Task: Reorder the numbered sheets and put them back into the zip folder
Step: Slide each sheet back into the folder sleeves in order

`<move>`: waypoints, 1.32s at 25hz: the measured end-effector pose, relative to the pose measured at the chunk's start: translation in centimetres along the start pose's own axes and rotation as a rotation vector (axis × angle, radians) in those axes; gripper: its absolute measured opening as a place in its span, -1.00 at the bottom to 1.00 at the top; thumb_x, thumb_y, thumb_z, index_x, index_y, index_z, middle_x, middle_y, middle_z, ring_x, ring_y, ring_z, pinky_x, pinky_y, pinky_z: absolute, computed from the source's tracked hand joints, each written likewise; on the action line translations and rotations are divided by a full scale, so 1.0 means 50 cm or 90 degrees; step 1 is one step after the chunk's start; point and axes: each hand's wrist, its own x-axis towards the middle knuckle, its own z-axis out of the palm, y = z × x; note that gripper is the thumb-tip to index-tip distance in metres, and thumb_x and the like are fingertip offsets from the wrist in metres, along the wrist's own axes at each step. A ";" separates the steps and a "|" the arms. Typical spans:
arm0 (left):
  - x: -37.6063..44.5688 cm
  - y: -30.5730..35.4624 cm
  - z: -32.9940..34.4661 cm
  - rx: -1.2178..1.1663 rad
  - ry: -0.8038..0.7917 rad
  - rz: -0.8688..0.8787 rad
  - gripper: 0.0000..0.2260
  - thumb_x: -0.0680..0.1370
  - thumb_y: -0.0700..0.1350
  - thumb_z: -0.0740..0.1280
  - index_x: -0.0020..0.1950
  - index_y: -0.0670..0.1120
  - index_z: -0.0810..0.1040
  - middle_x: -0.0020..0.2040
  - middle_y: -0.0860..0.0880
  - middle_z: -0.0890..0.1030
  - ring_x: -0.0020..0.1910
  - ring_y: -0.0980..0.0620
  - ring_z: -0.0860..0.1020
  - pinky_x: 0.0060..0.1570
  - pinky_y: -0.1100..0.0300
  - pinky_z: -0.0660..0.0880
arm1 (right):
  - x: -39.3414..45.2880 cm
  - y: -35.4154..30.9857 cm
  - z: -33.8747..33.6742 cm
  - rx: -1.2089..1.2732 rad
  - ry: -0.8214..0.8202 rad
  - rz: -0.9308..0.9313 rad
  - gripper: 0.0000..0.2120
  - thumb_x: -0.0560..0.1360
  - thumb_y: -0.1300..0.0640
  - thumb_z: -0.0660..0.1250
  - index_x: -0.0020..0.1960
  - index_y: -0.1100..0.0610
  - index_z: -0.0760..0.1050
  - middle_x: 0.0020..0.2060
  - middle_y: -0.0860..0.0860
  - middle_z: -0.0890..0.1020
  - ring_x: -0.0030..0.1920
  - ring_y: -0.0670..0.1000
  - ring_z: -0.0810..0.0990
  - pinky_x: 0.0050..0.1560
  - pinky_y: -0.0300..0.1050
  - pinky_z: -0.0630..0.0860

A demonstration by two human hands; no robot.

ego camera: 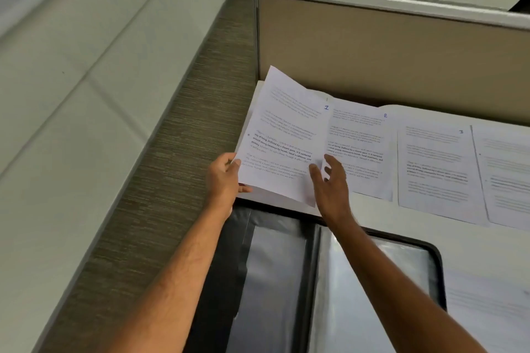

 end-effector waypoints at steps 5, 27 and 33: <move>-0.169 -0.011 0.032 -0.051 -0.032 -0.039 -0.86 0.69 -0.14 0.26 0.17 -0.09 0.59 0.05 -0.05 0.68 -0.04 -0.01 0.68 -0.33 0.12 0.64 | -0.064 -0.006 -0.134 0.280 0.042 0.195 -0.39 0.62 -0.15 0.39 0.58 0.00 0.30 0.40 -0.02 0.51 0.32 0.07 0.52 0.34 0.08 0.48; -0.580 -0.111 0.232 0.075 -0.207 -0.039 -0.91 0.66 -0.17 0.31 0.10 -0.09 0.60 0.04 -0.12 0.71 -0.04 -0.14 0.71 -0.01 -0.13 0.67 | -0.351 0.235 -0.601 0.164 0.000 0.131 -0.68 0.59 0.11 0.48 0.31 0.12 0.57 0.14 0.03 0.72 0.06 0.07 0.72 0.02 0.00 0.67; -0.469 -0.142 0.277 0.492 -0.218 0.259 -0.77 0.59 -0.15 0.34 0.25 -0.06 0.58 0.27 -0.03 0.58 0.25 -0.08 0.51 0.22 0.04 0.45 | -0.348 0.268 -0.605 0.209 0.109 0.135 -0.72 0.61 0.11 0.44 0.31 0.05 0.53 0.17 0.01 0.70 0.08 0.08 0.72 0.10 0.11 0.68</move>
